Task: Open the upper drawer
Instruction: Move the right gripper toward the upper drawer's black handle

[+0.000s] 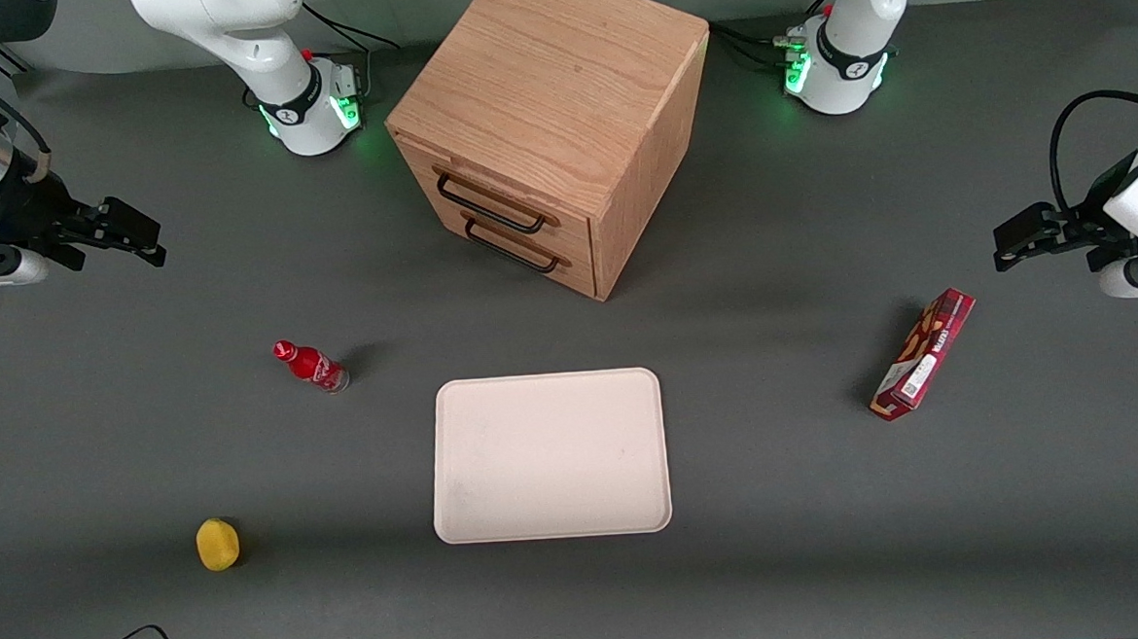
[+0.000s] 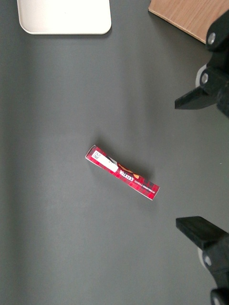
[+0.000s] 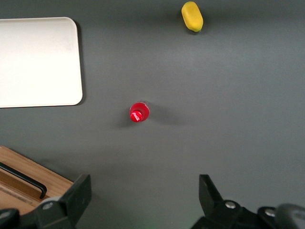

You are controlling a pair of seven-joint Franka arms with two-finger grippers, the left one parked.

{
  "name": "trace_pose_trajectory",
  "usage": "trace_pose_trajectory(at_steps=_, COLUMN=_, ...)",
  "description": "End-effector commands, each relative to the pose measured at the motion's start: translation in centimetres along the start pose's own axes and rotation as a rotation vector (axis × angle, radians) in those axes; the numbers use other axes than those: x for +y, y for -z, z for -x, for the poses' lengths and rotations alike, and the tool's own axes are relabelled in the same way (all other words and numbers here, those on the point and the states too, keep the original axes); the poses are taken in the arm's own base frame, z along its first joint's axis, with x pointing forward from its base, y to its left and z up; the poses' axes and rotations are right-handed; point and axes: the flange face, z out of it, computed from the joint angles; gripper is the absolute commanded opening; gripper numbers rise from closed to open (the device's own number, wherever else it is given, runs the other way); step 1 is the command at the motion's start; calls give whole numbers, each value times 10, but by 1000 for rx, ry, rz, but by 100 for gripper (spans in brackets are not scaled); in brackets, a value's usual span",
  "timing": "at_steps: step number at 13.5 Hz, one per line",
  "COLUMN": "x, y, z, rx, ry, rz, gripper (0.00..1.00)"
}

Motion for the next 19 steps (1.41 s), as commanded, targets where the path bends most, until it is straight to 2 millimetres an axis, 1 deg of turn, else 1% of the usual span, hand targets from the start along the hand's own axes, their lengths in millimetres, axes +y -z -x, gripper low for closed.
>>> trace_pose_trajectory(at_steps=1, x=1, y=9, z=-4, rx=14, ry=6, rz=15, gripper=100)
trace_pose_trajectory(at_steps=4, x=1, y=14, z=-6, rx=25, ry=-16, rz=9, gripper=100)
trace_pose_trajectory(at_steps=5, x=1, y=13, z=-8, rx=23, ry=-18, rz=3, gripper=100)
trace_pose_trajectory(at_steps=6, x=4, y=14, z=-7, rx=23, ry=-12, rz=3, gripper=100)
trace_pose_trajectory(at_steps=7, x=4, y=19, z=-2, rx=23, ry=10, rz=5, gripper=100)
trace_pose_trajectory(at_steps=8, x=-3, y=22, z=5, rx=-3, ry=54, rz=7, gripper=100)
trace_pose_trajectory(at_steps=10, x=-18, y=31, z=12, rx=-32, ry=82, rz=-6, gripper=100)
trace_pose_trajectory(at_steps=12, x=-55, y=40, z=21, rx=-40, ry=147, rz=-72, gripper=100)
trace_pose_trajectory(at_steps=13, x=-78, y=39, z=26, rx=-44, ry=174, rz=-72, gripper=100)
trace_pose_trajectory(at_steps=14, x=-104, y=36, z=32, rx=-50, ry=234, rz=-69, gripper=100)
trace_pose_trajectory(at_steps=16, x=-162, y=28, z=47, rx=-66, ry=383, rz=-110, gripper=100)
trace_pose_trajectory(at_steps=17, x=-182, y=21, z=49, rx=-77, ry=448, rz=-134, gripper=100)
trace_pose_trajectory(at_steps=18, x=-191, y=12, z=48, rx=-98, ry=486, rz=-167, gripper=100)
trace_pose_trajectory(at_steps=19, x=-204, y=8, z=53, rx=-113, ry=561, rz=-205, gripper=100)
